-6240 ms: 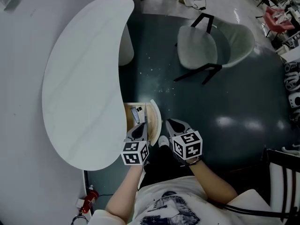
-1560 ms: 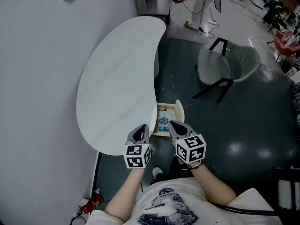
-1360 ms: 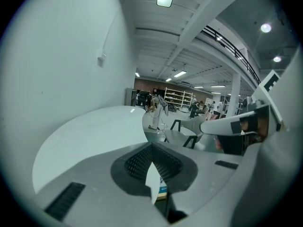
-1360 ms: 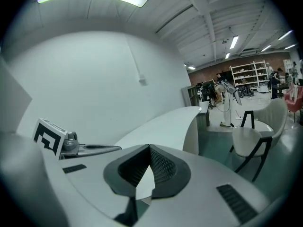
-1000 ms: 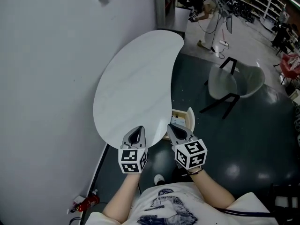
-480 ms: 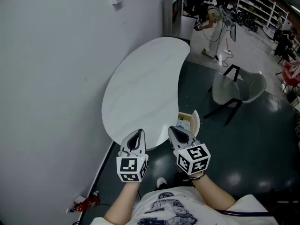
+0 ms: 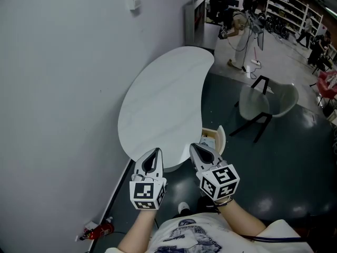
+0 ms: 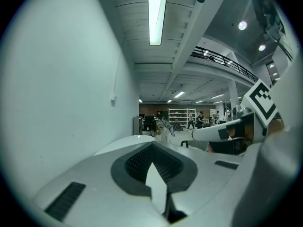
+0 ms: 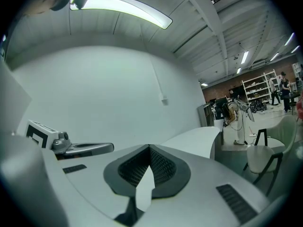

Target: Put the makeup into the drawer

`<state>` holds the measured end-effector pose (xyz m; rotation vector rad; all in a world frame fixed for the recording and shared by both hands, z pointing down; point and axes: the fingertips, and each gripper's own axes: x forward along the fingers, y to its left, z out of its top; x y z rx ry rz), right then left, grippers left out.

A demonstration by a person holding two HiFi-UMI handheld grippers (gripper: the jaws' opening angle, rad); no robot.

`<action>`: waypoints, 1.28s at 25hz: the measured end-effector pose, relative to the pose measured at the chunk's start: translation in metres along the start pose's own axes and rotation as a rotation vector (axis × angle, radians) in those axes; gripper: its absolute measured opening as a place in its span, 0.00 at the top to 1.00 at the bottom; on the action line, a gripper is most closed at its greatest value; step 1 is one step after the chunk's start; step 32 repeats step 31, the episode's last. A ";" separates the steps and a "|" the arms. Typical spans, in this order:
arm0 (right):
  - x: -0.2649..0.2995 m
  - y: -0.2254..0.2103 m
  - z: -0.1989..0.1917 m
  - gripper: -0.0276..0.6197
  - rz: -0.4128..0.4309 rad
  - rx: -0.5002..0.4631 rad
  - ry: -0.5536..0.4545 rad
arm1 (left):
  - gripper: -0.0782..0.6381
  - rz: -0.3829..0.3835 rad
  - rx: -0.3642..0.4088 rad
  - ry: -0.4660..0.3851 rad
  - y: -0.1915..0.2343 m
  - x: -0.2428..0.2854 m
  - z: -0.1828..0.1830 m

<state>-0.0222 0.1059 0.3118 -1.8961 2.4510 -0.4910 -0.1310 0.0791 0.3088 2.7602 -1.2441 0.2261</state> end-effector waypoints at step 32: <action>-0.017 0.002 -0.005 0.93 -0.006 -0.012 0.001 | 0.84 -0.005 -0.027 0.002 -0.013 -0.010 -0.006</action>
